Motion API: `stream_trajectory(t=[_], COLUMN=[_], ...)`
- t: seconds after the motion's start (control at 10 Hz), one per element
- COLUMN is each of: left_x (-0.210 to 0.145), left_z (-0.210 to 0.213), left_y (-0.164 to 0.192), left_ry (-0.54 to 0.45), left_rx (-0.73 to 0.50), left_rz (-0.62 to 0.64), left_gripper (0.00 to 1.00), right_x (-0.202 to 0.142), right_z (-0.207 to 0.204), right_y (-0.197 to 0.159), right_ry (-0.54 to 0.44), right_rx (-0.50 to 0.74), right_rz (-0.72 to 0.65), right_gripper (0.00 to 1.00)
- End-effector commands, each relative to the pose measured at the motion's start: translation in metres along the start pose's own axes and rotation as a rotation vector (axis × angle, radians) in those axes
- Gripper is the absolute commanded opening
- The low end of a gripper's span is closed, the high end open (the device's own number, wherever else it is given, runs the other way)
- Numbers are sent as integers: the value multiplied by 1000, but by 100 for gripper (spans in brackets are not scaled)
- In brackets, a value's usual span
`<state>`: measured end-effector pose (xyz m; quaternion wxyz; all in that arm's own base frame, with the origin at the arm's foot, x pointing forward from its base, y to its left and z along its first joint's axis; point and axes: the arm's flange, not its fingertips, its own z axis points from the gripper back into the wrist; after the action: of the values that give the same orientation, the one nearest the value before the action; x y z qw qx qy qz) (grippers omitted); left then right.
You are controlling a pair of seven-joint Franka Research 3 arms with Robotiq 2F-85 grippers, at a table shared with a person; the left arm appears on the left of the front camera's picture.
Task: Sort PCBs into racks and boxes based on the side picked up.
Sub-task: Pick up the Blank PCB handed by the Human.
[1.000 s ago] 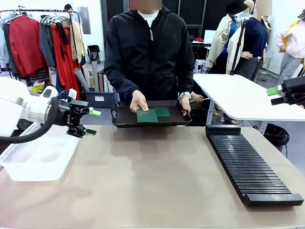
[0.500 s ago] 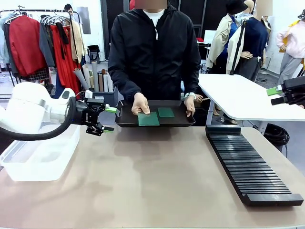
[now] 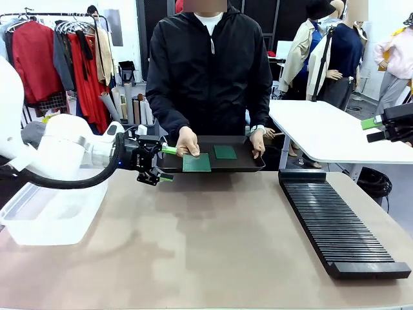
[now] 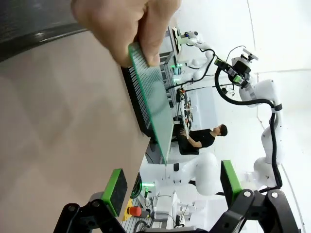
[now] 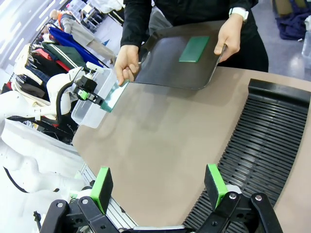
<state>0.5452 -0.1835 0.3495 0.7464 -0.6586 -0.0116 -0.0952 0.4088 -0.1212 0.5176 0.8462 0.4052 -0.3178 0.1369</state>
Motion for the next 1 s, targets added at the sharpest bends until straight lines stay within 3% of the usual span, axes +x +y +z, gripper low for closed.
stream_trajectory(t=[0.0, 0.7, 0.9], left_x=[10, 18, 15], left_z=[-14, -50, -50], left_y=[-1, 9, 12], left_ry=[17, 49, 55], left_rx=[-57, -121, -115], left_rz=[-12, -6, 8], left_gripper=[100, 100, 85], right_x=[2, 2, 2], right_z=[0, 0, 0], right_y=[2, 2, 2], right_ry=[-11, -11, -11], right_rx=[13, 13, 13], right_rz=[-9, -9, -9], right_gripper=[100, 100, 100])
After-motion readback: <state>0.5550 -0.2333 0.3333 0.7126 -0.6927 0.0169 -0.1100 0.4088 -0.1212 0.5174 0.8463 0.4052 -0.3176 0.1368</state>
